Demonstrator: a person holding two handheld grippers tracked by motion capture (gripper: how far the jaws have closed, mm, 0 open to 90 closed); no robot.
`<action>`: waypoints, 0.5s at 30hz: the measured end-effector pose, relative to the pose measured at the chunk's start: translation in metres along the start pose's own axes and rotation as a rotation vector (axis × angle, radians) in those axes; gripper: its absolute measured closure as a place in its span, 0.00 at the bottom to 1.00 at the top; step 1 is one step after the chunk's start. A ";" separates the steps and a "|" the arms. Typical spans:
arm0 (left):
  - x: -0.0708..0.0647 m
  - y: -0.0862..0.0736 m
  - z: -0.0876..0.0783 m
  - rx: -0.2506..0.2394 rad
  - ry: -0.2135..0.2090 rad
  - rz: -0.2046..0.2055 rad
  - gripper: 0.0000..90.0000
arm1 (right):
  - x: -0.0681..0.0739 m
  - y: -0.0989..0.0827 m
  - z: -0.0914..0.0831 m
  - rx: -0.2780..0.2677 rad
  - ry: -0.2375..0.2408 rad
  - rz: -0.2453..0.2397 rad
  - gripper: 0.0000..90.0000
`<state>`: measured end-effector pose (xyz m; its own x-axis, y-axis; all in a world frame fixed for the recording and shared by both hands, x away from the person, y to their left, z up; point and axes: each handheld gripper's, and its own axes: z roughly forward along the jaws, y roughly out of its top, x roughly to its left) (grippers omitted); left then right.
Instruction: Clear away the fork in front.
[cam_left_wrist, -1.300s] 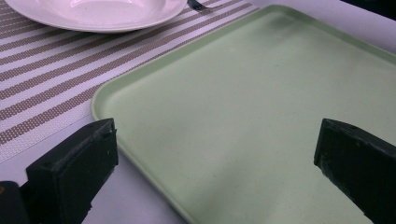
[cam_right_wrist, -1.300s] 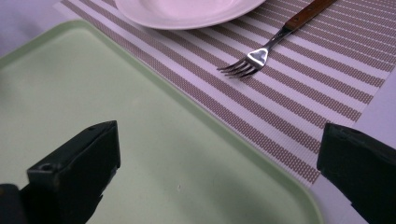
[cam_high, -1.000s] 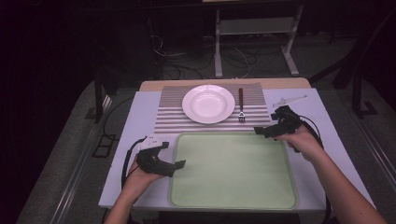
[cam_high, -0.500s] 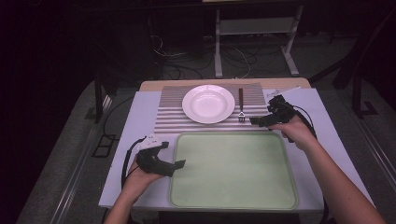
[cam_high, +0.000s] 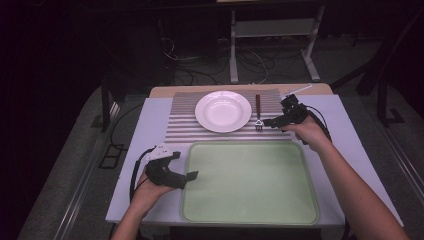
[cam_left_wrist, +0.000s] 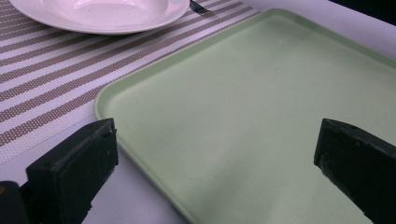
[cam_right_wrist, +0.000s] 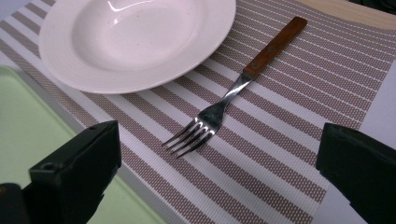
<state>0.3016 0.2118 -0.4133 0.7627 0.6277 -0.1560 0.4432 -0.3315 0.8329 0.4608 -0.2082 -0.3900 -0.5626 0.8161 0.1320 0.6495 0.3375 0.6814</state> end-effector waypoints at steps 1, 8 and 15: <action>0.000 0.000 0.000 -0.001 0.000 -0.001 0.00 | -0.001 0.003 0.003 0.005 -0.004 0.003 0.01; 0.000 0.000 0.000 -0.004 -0.001 -0.003 0.00 | -0.009 0.015 0.012 0.010 0.008 0.025 0.16; 0.000 0.000 0.000 -0.004 -0.002 -0.003 0.00 | -0.014 0.028 0.024 0.032 -0.024 0.033 0.19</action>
<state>0.3014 0.2118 -0.4132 0.7620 0.6276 -0.1596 0.4437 -0.3266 0.8345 0.4996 -0.1986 -0.3901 -0.5284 0.8380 0.1360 0.6838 0.3251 0.6532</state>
